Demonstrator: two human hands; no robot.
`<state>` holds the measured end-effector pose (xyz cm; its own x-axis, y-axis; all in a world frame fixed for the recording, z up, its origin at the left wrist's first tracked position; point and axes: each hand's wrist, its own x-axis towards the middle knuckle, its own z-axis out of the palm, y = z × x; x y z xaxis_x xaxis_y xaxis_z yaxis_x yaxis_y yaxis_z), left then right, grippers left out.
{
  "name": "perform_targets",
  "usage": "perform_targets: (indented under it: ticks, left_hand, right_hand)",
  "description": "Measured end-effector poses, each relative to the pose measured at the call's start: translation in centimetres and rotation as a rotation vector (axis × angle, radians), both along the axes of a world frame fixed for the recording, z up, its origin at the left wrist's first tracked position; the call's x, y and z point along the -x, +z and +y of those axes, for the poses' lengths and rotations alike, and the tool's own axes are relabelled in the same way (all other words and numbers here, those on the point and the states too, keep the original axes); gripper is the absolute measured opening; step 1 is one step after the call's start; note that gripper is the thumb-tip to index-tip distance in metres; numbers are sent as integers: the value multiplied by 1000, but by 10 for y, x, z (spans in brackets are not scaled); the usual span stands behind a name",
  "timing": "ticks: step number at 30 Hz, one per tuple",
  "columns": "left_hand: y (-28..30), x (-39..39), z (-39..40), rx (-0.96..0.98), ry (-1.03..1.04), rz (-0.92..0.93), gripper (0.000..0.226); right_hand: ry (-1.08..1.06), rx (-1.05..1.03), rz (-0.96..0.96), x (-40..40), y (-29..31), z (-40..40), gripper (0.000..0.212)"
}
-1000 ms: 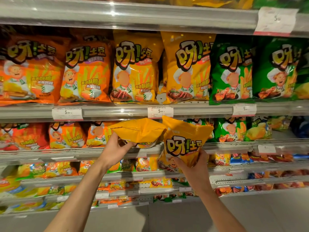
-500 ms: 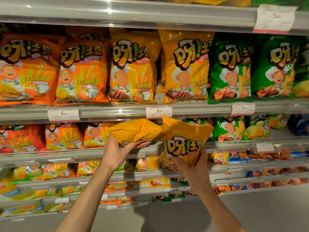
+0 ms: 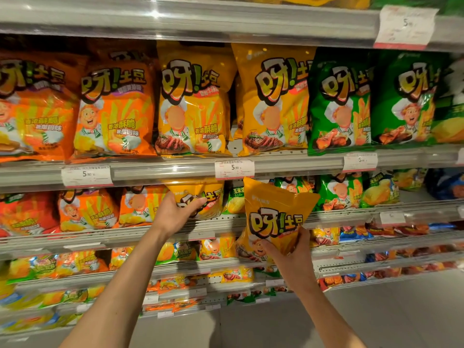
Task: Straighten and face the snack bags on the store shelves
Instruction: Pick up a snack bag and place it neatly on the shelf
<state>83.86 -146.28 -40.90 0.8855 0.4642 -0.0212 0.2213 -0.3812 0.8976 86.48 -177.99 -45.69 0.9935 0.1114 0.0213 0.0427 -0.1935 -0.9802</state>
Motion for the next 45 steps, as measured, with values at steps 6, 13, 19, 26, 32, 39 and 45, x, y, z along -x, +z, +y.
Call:
perform_targets:
  ticks: [6,13,19,26,32,39,45]
  left_hand:
    - [10,-9,-15,38,243,-70,63]
    - [0,-5,-19,2,109,-133,56]
    - [12,-16,-7,-104,174,72,78]
    - [4,-2,-27,-228,463,-169,74]
    - [-3,40,-64,-46,238,-229,34]
    - [-4,53,-104,226,-120,28,61]
    - [-6,56,-107,246,14,-9,42]
  right_hand:
    - [8,-3,2,0,-3,1,117]
    - [45,0,5,-2,-3,3,104]
    - [72,18,11,-2,6,4,89]
    - [134,23,32,-7,12,1,89]
    - [197,37,40,-12,10,-2,92]
    - [390,111,64,-14,20,14,100]
    - [609,142,135,-24,30,21,49]
